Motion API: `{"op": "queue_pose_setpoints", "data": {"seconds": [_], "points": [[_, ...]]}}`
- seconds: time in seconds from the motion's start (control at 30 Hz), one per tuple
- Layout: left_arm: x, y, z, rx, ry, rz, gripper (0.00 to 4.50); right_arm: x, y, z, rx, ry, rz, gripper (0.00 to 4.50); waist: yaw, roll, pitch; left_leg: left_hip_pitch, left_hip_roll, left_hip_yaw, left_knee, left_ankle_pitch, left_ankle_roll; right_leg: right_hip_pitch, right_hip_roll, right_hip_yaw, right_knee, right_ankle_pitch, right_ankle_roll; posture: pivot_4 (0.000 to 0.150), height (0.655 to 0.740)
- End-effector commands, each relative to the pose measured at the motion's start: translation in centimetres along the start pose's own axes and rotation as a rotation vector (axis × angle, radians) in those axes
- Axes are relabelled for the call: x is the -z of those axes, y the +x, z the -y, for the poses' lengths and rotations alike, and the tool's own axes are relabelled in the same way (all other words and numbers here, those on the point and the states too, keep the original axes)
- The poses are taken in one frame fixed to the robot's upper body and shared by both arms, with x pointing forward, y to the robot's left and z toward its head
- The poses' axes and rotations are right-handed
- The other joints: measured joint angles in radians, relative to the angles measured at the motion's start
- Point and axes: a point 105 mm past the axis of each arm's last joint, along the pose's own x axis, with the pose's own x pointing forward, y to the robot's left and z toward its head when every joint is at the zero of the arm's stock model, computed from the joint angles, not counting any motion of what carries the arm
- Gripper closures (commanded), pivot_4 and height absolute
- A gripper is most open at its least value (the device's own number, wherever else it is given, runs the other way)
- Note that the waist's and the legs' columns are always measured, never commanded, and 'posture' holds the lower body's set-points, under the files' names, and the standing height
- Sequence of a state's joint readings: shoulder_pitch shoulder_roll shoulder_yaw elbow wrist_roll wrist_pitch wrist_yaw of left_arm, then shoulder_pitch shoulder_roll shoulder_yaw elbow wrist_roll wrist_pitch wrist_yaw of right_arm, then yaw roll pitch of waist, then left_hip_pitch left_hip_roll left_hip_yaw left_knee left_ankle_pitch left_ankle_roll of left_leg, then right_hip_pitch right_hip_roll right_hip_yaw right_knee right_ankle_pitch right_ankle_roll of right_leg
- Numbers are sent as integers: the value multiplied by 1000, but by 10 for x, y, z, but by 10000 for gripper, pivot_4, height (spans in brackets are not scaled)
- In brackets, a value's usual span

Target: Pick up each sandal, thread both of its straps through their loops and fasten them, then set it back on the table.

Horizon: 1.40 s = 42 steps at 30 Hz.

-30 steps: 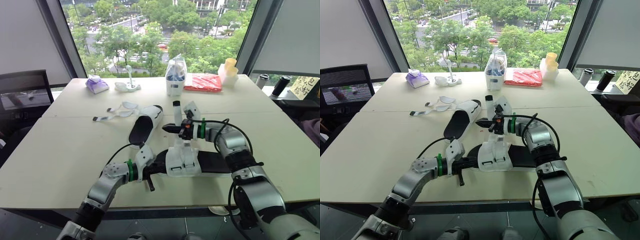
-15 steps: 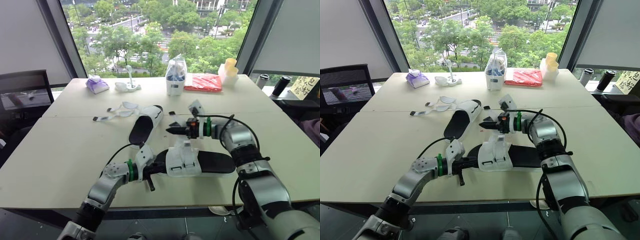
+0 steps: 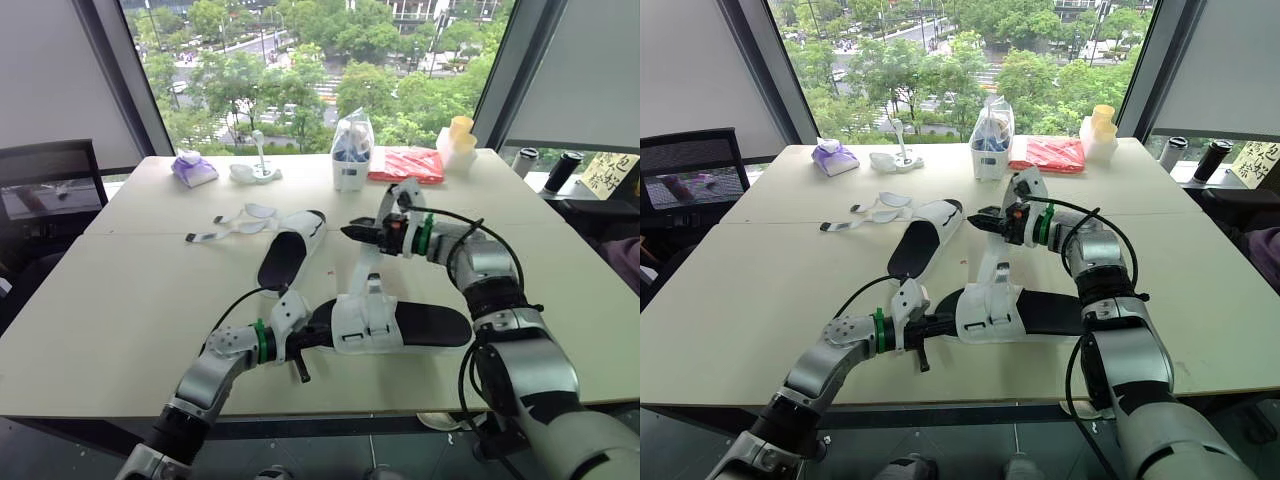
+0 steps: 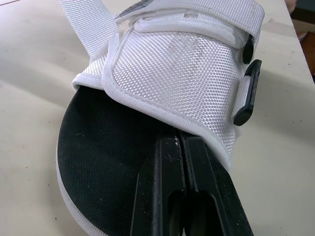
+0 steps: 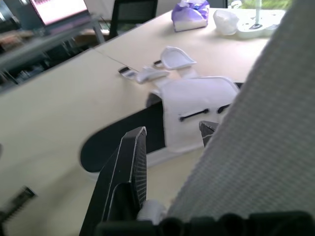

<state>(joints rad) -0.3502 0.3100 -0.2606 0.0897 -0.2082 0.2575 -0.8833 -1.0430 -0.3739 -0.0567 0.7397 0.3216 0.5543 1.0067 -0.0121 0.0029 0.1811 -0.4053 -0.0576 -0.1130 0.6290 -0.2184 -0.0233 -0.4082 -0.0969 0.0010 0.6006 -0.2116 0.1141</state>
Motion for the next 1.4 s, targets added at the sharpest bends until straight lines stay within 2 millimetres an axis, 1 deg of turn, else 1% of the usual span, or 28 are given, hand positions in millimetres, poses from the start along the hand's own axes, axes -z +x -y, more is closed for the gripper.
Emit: {"op": "queue_pose_setpoints", "data": {"seconds": [0.03, 0.1, 0.17, 0.3, 0.4, 0.47, 0.57, 0.7, 0.73, 0.8, 0.87, 0.97, 1.03, 1.17, 1.3, 1.37, 1.4], "points": [[29, -2, 1, -24, -66, -102, 45000, -20, -2, -17, -96, 150, 77, 22885, -1, 0, 0, 0, 0, 0, 0, 0, 0, 0, 0, 0, 0, 0, 0, 1500, 7400], [29, -2, 2, -24, -67, -103, 45000, -18, -4, -18, -108, 254, 81, 22885, 0, 0, 0, 0, 0, 0, 0, 0, 0, 0, 0, 0, 0, 0, 0, 1500, 7400], [29, -2, 2, -23, -67, -103, 45000, -17, -5, -18, -114, 314, 96, 22885, 0, 0, 0, 0, 0, 0, 0, 0, 0, 0, 0, 0, 0, 0, 0, 1500, 7400], [29, -2, 2, -23, -69, -105, 45000, -14, -4, -15, -93, 528, 96, 22885, -1, 0, 0, 0, 0, 0, 0, 0, 0, 0, 0, 0, 0, 0, 0, 1500, 7400], [29, -2, 2, -23, -69, -105, 45000, -7, 0, -7, -37, 696, 84, 22885, -1, 0, 0, 0, 0, 0, -1, 0, 0, -1, 0, 1, 0, 0, 0, 1500, 7400], [30, -2, 2, -22, -69, -105, 45000, -7, 1, -1, 5, 794, 102, 22885, 0, 0, 0, 0, 0, 0, -1, 0, 0, -1, 0, 1, 0, 0, 0, 1500, 7400], [30, -2, 2, -21, -71, -105, 45000, -9, 2, 5, 49, 838, 127, 22885, 0, 0, 0, -1, 0, 1, -1, 0, 0, -1, 0, 0, -1, 0, -1, 1500, 7400], [30, -1, 3, -21, -75, -104, 45000, -18, -2, 10, 65, 842, 179, 22885, -1, 0, 0, -1, 0, 2, -1, 0, 0, -1, 0, 0, -2, 0, 0, 1500, 7400], [30, -1, 3, -21, -77, -104, 45000, -20, -4, 11, 63, 821, 186, 22885, -1, 0, 0, -1, -1, 4, -1, 0, 0, 0, 0, 0, -2, 0, 0, 1500, 7400], [30, -1, 3, -22, -80, -103, 45000, -22, -5, 12, 85, 712, 178, 22885, -2, 0, 0, -1, -1, 4, -1, 0, 0, 0, 0, 0, -2, 0, 0, 1500, 7400], [30, -1, 2, -23, -80, -103, 45000, -22, -4, 4, 54, 603, 126, 22885, -2, 0, 0, -1, -1, 4, -1, 0, 0, -1, 0, 0, -1, 0, 0, 1500, 7400], [30, -1, 2, -24, -84, -103, 45000, -21, -3, -7, 12, 498, 76, 22885, -2, 0, 0, -1, -1, 4, 0, 0, 0, 0, 0, 0, -1, 0, 0, 1500, 7400], [30, -1, 2, -25, -88, -102, 45000, -18, -2, -10, 8, 451, 62, 22885, -2, 0, 0, -1, -1, 4, 0, 0, 0, 0, 0, 0, -1, 0, 0, 1500, 7400], [29, 0, 2, -29, -93, -99, 45000, -21, -4, -24, -85, 420, 90, 20287, -1, 0, 0, -1, -1, 4, 0, 0, 0, 0, 0, 0, -1, 0, 0, 1500, 7400], [29, 0, 1, -33, -98, -97, 45000, -17, -5, -28, -105, 425, 79, 16567, -1, 0, 0, -1, 0, 4, 0, 0, 0, 0, 0, 0, -1, 0, 0, 1500, 7400], [29, 1, 1, -34, -99, -97, 45000, -18, -6, -29, -118, 445, 90, 16567, 0, 0, 0, -1, 0, 4, 0, 0, 0, 0, 0, 0, -1, 0, 0, 1500, 7400], [29, 1, 1, -35, -101, -96, 45000, -18, -7, -29, -121, 452, 98, 23696, 1, 0, 0, -1, 0, 3, 0, 0, 0, 0, 0, 0, -1, 0, 0, 1500, 7400]]}}
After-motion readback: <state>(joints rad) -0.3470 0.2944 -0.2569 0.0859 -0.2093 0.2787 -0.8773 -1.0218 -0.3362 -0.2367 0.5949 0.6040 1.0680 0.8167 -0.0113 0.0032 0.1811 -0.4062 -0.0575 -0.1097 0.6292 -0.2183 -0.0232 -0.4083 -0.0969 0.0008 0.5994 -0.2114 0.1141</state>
